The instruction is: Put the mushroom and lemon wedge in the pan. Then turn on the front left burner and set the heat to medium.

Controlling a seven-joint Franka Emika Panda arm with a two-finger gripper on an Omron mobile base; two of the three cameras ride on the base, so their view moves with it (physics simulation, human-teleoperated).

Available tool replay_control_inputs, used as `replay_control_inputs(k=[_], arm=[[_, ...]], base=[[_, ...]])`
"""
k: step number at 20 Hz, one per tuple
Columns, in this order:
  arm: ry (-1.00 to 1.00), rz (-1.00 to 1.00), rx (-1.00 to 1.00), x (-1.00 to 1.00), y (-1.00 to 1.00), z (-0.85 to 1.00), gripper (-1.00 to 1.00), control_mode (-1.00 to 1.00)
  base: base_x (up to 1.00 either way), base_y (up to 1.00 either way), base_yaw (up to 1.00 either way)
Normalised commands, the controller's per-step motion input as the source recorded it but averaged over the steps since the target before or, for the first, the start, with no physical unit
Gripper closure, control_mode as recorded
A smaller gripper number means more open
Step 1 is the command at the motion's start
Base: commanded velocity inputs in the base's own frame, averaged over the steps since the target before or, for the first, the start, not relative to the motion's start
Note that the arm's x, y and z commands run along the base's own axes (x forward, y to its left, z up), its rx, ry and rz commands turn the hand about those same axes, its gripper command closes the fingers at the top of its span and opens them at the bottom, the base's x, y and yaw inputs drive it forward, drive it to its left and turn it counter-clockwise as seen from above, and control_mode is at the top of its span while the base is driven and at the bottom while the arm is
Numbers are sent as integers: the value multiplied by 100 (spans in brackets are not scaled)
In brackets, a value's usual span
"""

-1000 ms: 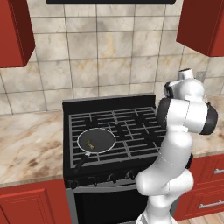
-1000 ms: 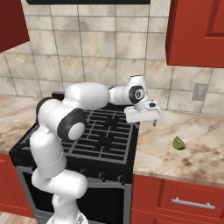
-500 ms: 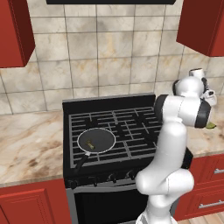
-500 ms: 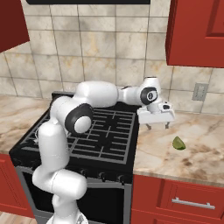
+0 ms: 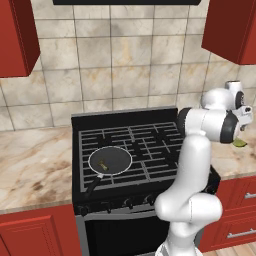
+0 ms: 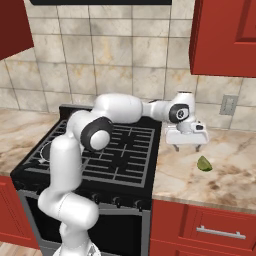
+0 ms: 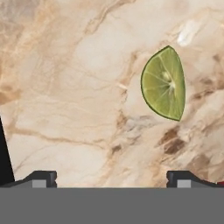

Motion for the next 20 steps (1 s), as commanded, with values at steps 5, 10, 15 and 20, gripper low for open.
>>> replay_control_inputs(k=[5,10,15,20], arm=[[0,0,15,0,-21,-10,-100,-100],[0,0,3,4,-30,-4,-100,-100],[-1,0,1,21,-21,-1,-100,-100],[0,-5,0,30,-14,-6,-100,-100]], base=[[0,0,0],[0,0,0],[0,0,0],[0,0,0]])
